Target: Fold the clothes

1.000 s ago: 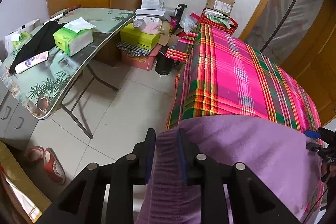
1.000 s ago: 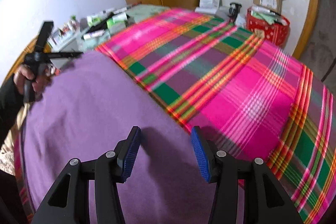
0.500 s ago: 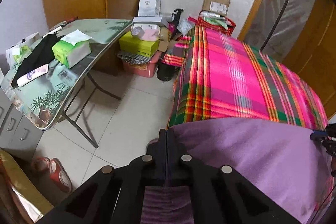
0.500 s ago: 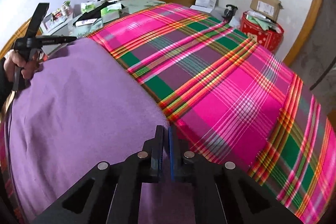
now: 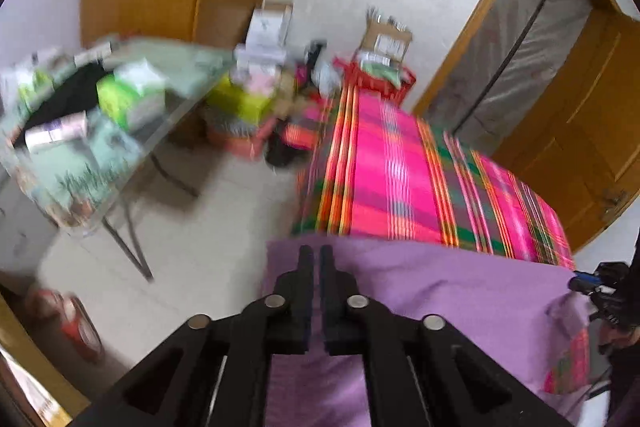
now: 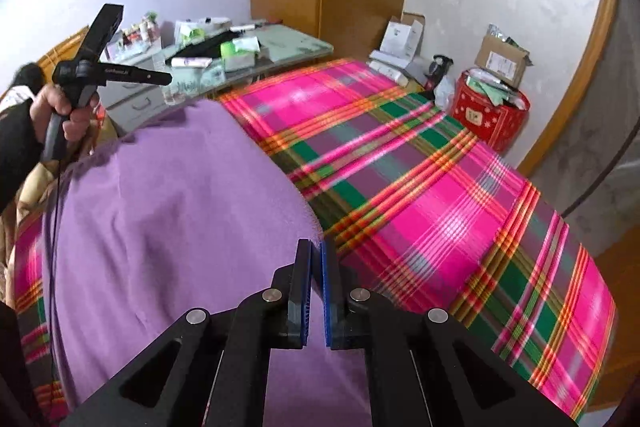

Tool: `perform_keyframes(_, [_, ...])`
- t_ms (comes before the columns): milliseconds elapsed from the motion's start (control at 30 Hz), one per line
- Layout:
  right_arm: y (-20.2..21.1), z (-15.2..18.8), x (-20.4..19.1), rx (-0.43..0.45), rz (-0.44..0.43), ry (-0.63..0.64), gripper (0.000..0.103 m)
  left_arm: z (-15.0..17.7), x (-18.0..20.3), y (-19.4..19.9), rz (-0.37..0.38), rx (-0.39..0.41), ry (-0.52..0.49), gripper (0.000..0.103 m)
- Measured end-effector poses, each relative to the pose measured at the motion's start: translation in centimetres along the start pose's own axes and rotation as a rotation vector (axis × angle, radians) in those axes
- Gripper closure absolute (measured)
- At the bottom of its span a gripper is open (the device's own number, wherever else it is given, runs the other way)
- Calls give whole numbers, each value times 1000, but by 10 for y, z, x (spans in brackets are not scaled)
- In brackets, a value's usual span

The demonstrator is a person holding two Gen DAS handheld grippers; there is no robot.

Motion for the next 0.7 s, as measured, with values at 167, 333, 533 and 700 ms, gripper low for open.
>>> perform_keyframes(167, [-29, 9, 12, -58, 5, -38, 98, 1, -22, -30, -31, -39, 53, 82])
perform_keyframes(333, [-50, 10, 25, -84, -7, -64, 98, 1, -25, -46, 6, -57, 65, 78])
perform_keyframes(533, [-68, 14, 29, -114, -28, -73, 96, -3, -26, -57, 27, -77, 96, 70])
perform_keyframes(700, [-76, 17, 31, -128, -50, -80, 95, -3, -29, -59, 36, -78, 97, 63])
Point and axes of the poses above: each gripper's, at about its wrist camera, not at the fingertips, and y roughly against the way its jaws point, x to its right, z to its underside, the point moved 8 cm from there along -y, roughly the way its jaws point, and after that the axes turned 2 degrees about y, right-handed, at the moved point
